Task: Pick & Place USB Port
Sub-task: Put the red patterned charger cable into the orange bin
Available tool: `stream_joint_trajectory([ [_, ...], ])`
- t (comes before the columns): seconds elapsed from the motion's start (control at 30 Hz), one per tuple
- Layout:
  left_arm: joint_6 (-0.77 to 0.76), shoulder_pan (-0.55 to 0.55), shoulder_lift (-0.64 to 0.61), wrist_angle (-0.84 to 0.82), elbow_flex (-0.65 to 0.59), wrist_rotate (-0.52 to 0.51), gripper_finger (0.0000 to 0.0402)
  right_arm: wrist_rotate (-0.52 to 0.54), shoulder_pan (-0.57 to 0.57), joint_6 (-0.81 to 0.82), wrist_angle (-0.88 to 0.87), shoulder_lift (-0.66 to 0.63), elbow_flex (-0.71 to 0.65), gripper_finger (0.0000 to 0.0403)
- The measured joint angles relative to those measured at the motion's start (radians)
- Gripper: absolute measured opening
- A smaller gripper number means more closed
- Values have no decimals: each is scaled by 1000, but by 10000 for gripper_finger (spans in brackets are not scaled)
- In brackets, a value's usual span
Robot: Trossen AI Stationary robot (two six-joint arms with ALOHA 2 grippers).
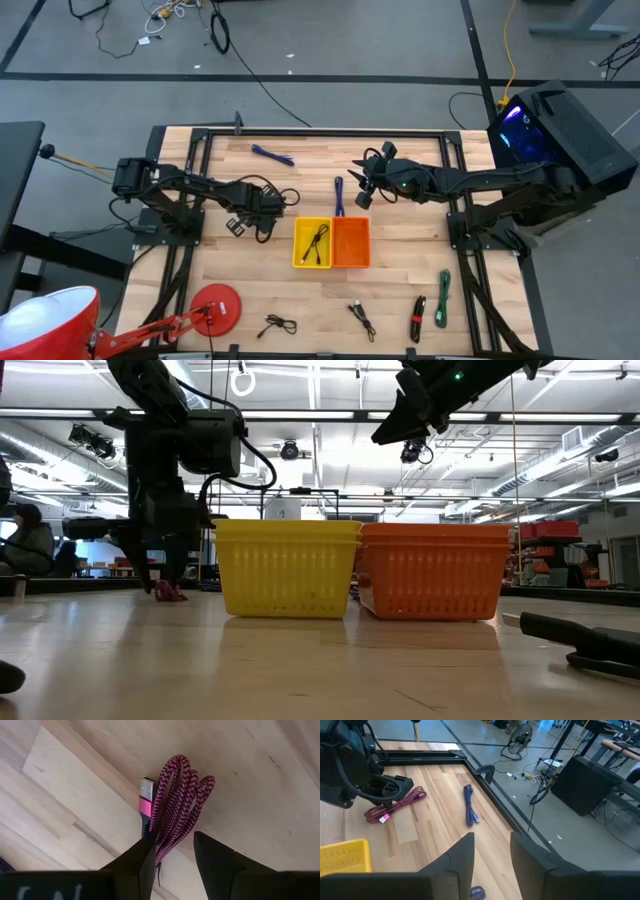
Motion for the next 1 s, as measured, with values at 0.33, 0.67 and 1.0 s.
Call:
stream_joint_trajectory([
  [0.33, -37, 14, 31, 52, 0, 84, 120, 0, 0, 0, -7, 0, 0, 127],
  [0.67, -139, 15, 48, 72, 4, 25, 14, -24, 0, 3, -17, -1, 0, 127],
  [1.0, -325, 37, -53, -14, 134, -171, 10, 2, -7, 0, -26, -1, 0, 127],
])
